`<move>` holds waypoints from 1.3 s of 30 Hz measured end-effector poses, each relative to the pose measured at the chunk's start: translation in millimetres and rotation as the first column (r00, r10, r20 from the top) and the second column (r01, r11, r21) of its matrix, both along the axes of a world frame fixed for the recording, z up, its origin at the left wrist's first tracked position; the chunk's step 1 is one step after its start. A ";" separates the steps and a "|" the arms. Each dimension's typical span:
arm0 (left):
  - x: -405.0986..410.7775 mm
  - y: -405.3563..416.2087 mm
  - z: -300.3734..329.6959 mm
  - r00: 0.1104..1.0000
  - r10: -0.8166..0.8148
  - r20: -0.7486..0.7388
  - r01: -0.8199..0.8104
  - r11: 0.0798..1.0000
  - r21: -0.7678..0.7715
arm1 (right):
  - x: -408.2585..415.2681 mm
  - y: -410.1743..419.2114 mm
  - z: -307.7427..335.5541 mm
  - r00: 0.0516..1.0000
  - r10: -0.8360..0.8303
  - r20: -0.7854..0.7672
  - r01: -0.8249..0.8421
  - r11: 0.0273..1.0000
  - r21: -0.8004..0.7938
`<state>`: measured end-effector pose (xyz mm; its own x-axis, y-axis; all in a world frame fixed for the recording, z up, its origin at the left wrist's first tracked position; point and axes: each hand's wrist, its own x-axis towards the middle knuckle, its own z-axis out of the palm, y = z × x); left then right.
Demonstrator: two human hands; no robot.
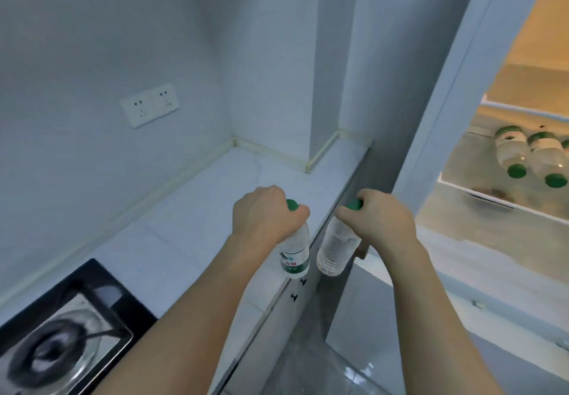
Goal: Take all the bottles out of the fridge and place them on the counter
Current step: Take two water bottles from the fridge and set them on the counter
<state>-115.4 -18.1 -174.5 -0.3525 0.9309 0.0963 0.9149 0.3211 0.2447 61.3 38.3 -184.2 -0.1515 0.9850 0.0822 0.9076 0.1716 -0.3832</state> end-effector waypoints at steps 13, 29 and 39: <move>-68.1 -62.8 -8.5 0.853 0.522 -0.014 -0.523 0.852 -0.016 | -124.9 12.8 -13.9 0.828 0.560 -0.033 -0.561 0.826 -0.056; -74.2 -256.3 -1.4 0.504 0.864 0.003 -0.863 0.504 0.034 | -204.3 -139.0 -4.6 0.412 0.910 -0.046 -0.911 0.410 -0.044; -59.3 -425.1 12.0 0.328 0.944 -0.043 -0.942 0.330 0.057 | -227.9 -295.6 15.0 0.167 0.986 -0.030 -0.985 0.165 -0.039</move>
<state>-174.7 -443.2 -162.6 -0.9861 -0.0237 0.1643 0.0138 0.9746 0.2234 -166.6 -257.3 -169.2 -0.9987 0.0166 0.0484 -0.0050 0.9092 -0.4164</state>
